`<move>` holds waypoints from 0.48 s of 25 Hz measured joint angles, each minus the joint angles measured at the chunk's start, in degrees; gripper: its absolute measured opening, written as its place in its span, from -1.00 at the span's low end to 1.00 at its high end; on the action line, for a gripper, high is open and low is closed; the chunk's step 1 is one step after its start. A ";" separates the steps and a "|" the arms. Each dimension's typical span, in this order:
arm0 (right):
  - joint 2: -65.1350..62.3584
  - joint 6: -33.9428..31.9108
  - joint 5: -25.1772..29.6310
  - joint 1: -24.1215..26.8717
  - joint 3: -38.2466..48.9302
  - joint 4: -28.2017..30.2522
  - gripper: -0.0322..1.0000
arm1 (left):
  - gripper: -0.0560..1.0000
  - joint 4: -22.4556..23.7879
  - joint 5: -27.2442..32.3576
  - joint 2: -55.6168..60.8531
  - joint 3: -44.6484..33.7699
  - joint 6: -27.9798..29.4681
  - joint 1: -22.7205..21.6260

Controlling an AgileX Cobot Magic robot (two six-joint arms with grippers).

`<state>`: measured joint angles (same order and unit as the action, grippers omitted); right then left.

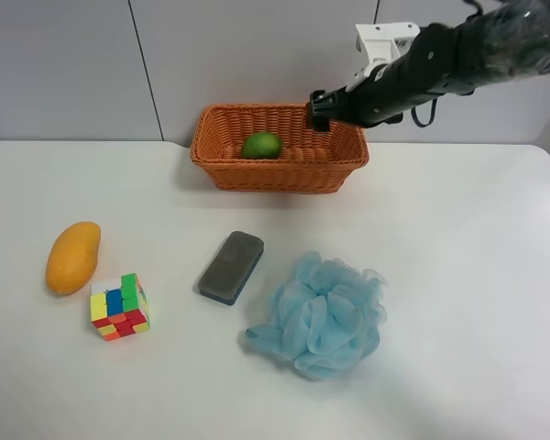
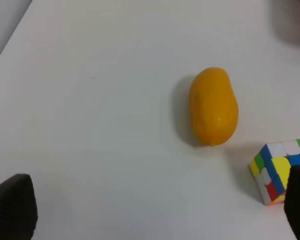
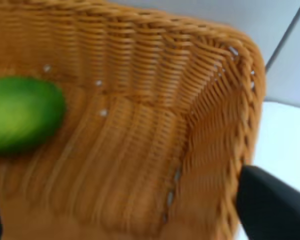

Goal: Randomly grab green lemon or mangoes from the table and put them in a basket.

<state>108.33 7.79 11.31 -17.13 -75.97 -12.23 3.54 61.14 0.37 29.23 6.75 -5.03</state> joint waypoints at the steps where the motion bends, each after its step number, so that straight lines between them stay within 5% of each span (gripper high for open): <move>1: -2.21 1.79 3.63 0.00 0.00 0.11 0.84 | 0.99 0.00 0.00 0.00 0.00 0.00 0.00; 6: -14.05 7.77 21.11 0.94 0.12 0.08 0.84 | 0.99 0.00 0.00 0.00 0.00 0.00 0.00; 12: -32.20 7.90 29.19 9.67 5.77 1.01 0.84 | 0.99 0.00 0.00 0.00 0.00 0.00 0.00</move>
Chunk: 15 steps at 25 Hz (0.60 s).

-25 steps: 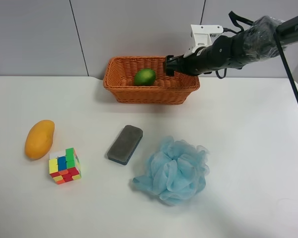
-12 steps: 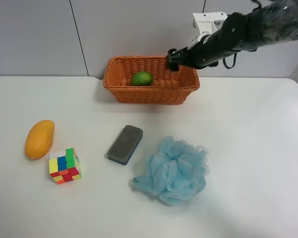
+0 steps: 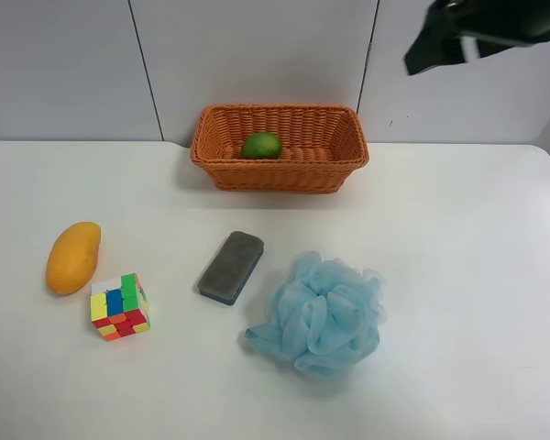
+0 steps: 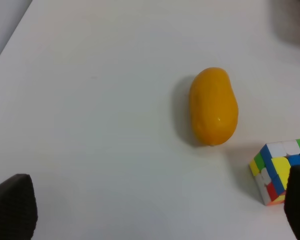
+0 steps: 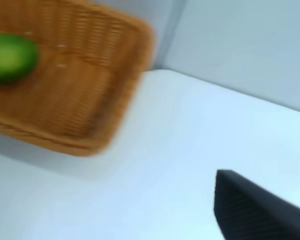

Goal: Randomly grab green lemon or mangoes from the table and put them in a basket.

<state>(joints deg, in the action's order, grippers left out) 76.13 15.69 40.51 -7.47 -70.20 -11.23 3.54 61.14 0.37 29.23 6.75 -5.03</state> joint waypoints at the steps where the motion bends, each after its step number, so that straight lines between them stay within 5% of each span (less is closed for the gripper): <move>1: -2.73 0.07 1.10 2.10 1.61 0.39 0.84 | 0.99 0.00 0.00 0.00 0.00 0.00 0.00; 7: -21.10 1.07 8.62 16.96 12.44 3.35 0.84 | 0.99 0.00 0.00 0.00 0.00 0.00 0.00; 15: -45.06 1.47 11.81 19.01 27.73 1.27 0.84 | 0.99 0.00 0.00 0.00 0.00 0.00 0.00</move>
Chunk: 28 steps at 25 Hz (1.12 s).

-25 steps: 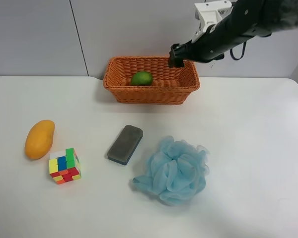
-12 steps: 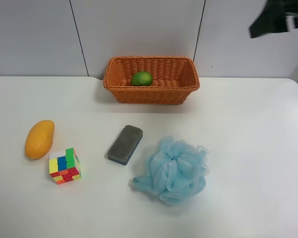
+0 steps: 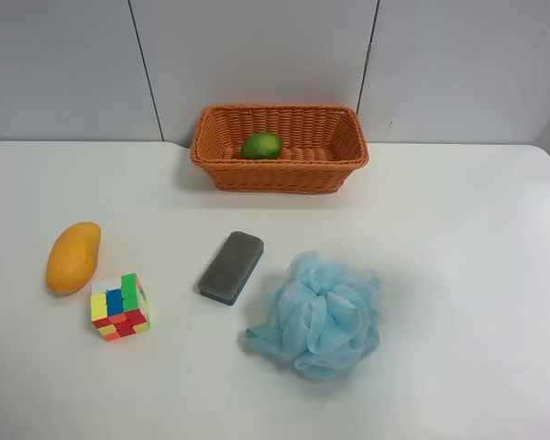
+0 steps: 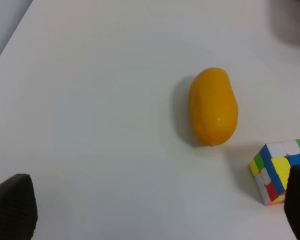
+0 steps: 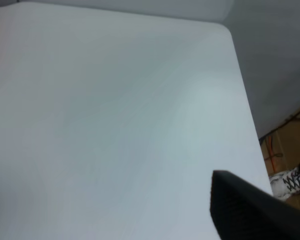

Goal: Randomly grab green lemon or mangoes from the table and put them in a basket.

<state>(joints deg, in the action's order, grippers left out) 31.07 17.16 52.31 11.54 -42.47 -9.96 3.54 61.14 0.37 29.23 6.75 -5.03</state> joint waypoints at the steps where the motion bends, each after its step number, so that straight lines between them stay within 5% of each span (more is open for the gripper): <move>1: -3.06 0.00 0.15 -0.11 2.03 -0.09 0.84 | 0.99 0.00 0.00 0.00 0.00 0.00 0.00; 8: -15.19 -1.53 4.18 -5.65 11.76 -1.04 0.84 | 0.99 0.00 0.00 0.00 0.00 -0.05 0.00; 18: -21.16 -7.83 12.84 -7.13 12.29 4.26 0.84 | 0.99 0.00 -0.03 0.00 0.00 0.00 0.00; 28: -29.42 -14.08 13.54 -13.07 12.80 8.53 0.84 | 0.99 0.00 -0.03 0.00 0.00 0.00 0.00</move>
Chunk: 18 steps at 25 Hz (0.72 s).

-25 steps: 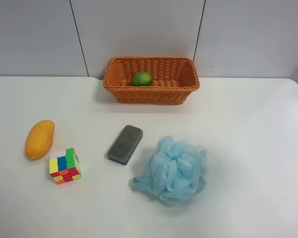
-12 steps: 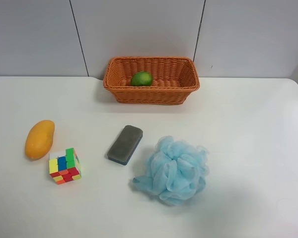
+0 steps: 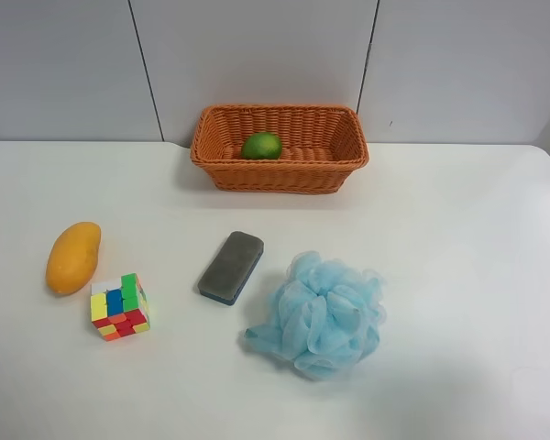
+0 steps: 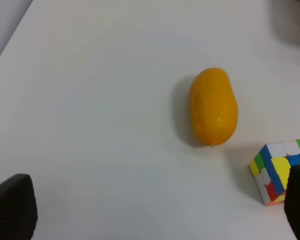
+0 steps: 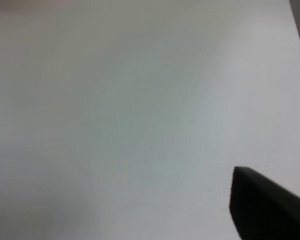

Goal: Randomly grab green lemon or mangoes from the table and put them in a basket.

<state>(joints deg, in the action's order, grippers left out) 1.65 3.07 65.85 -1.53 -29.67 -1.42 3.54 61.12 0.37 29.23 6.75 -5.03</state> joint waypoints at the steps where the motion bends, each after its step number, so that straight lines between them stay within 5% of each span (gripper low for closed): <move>1: -0.89 -0.89 0.06 -0.60 0.11 0.63 0.84 | 0.99 0.00 0.00 0.00 0.00 0.00 0.00; 18: -1.83 -2.55 1.05 -2.72 0.11 2.32 0.84 | 0.99 0.00 0.00 0.00 0.00 -0.04 0.00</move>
<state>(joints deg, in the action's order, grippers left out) -0.17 0.52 66.90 -4.24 -29.56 0.90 3.54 61.12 0.37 29.23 6.70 -5.03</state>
